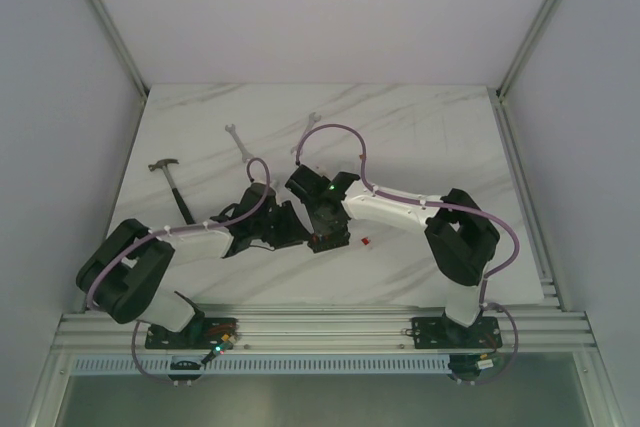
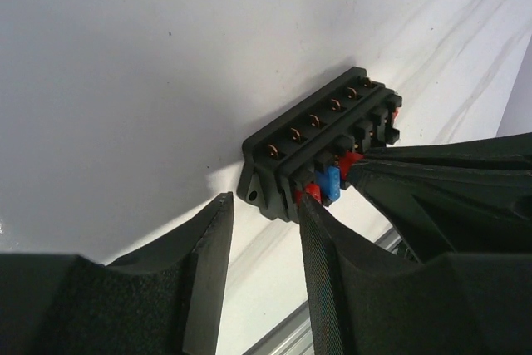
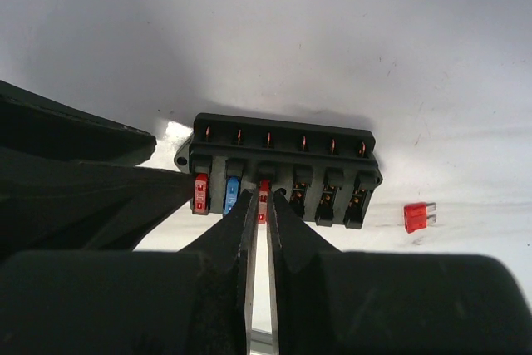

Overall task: Snap on the fuse box
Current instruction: Install the fuse at the fuse box base.

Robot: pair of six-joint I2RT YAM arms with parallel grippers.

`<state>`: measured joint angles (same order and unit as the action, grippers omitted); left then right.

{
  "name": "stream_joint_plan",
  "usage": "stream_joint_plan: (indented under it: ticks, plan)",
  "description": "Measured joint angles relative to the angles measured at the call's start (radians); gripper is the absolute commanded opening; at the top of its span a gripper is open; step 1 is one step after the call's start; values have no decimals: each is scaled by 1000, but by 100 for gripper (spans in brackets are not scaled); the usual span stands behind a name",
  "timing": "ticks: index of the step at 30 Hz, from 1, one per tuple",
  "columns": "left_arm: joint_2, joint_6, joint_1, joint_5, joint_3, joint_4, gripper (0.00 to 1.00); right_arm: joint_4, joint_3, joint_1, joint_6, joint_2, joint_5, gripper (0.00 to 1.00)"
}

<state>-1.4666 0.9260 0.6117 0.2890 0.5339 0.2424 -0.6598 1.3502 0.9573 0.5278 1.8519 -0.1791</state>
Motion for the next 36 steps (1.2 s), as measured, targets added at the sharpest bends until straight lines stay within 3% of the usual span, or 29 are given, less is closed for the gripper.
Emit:
stream_joint_plan:
  ticks: [12, 36]
  plan:
    - [-31, 16, 0, 22, 0, 15, 39, 16, -10, 6, -10, 5, -1, 0]
    - [-35, 23, 0, 27, 1, 19, 37, 49, -51, 10, -24, -22, -31, 0]
